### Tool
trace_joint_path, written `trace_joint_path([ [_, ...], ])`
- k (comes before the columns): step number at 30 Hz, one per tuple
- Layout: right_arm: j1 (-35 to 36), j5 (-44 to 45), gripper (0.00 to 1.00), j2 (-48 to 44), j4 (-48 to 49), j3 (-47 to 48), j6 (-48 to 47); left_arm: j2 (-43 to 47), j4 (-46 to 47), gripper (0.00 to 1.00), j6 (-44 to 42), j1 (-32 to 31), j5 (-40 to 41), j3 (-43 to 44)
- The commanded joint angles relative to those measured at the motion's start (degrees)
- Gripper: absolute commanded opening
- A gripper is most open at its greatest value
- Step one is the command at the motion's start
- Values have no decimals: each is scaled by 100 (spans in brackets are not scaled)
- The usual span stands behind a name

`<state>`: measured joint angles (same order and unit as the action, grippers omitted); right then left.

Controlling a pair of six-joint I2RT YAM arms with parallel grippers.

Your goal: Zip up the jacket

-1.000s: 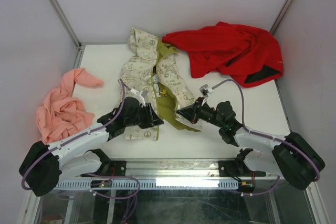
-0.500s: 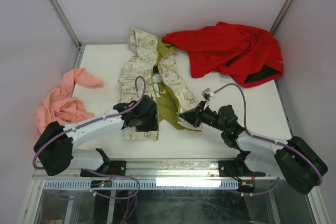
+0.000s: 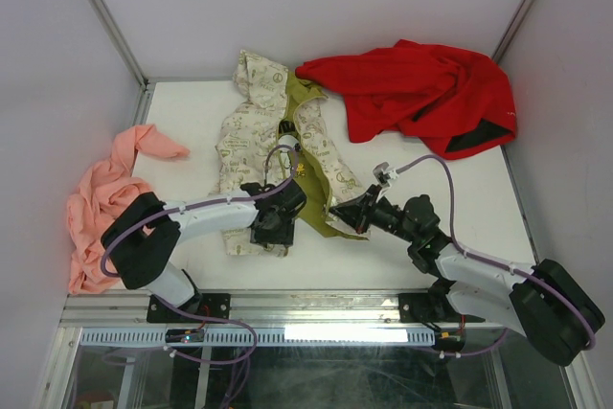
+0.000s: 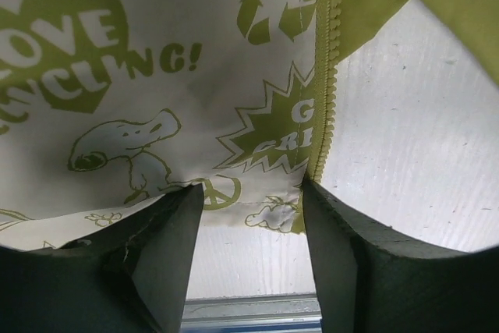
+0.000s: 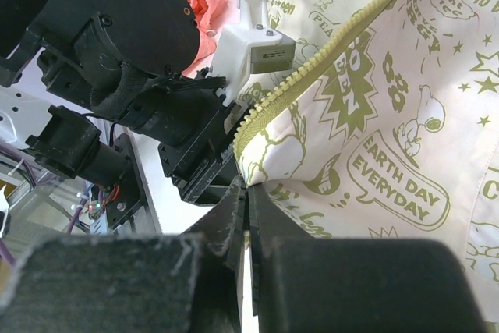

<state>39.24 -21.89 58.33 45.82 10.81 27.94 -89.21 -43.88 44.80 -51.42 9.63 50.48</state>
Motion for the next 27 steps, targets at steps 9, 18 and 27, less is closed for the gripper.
trace_joint_path([
  [9, -17, 72, 0, -63, 353, -20, -114, -633, 511, 35, 169, -167, 92, -409],
  [18, -17, 27, 0, -23, 64, 117, -181, 448, 921, 3, 224, -169, 161, -530],
  [27, -14, 186, 0, -162, -147, 185, -273, 2019, 2061, 0, 286, -124, 122, -961],
])
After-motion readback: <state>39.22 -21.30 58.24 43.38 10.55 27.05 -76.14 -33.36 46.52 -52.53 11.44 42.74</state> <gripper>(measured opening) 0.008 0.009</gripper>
